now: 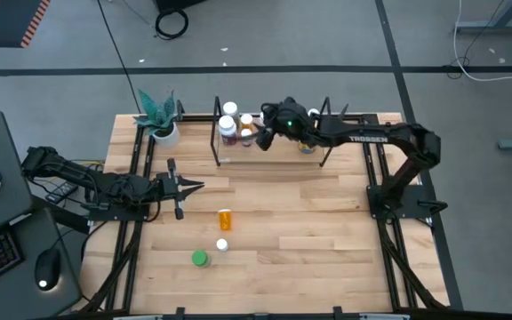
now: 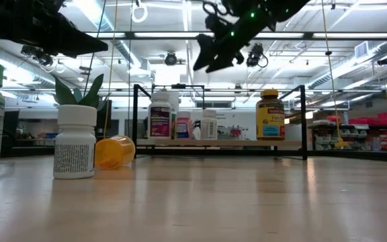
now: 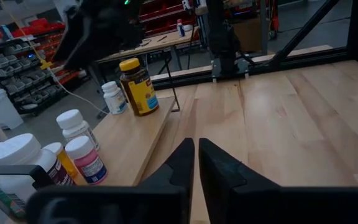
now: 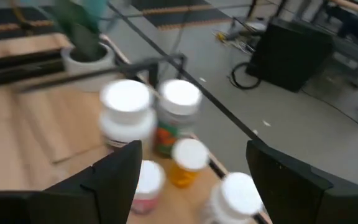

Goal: Pick and place medicine bottles onto shelf by color
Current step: Put the green pill bottle on the shelf

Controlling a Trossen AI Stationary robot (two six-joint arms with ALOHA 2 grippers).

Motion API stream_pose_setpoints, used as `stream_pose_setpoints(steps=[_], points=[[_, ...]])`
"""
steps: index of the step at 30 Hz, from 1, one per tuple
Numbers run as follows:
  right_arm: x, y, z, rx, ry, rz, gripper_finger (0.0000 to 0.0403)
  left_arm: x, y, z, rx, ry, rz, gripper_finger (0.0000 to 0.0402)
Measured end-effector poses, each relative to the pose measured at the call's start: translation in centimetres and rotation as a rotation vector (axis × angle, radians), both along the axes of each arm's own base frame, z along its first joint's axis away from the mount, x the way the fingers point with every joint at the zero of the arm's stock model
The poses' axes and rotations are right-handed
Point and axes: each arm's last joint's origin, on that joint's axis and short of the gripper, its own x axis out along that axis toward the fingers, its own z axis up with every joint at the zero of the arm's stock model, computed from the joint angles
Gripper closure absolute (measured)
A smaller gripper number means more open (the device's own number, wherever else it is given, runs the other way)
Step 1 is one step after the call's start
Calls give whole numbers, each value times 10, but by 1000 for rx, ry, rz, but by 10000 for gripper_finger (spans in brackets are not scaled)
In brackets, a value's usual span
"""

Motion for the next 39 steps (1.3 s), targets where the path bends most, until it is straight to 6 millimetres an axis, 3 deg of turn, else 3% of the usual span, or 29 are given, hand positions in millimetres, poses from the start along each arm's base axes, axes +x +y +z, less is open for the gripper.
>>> stream_pose_setpoints(steps=[18, 22, 32, 39], points=[[19, 97, 2, 144, -58, 331, 106, 0, 0, 0, -7, -1, 1, 367], [18, 107, 7, 98, -21, 335, 106, 0, 0, 0, -201, -52, 7, 372], [-23, 117, 40, -38, 62, 257, 106, 0, -1, 4, -350, -130, 11, 369], [-48, 132, 16, -39, 47, 311, 106, 1, -1, 4, -405, -137, -7, 379]])
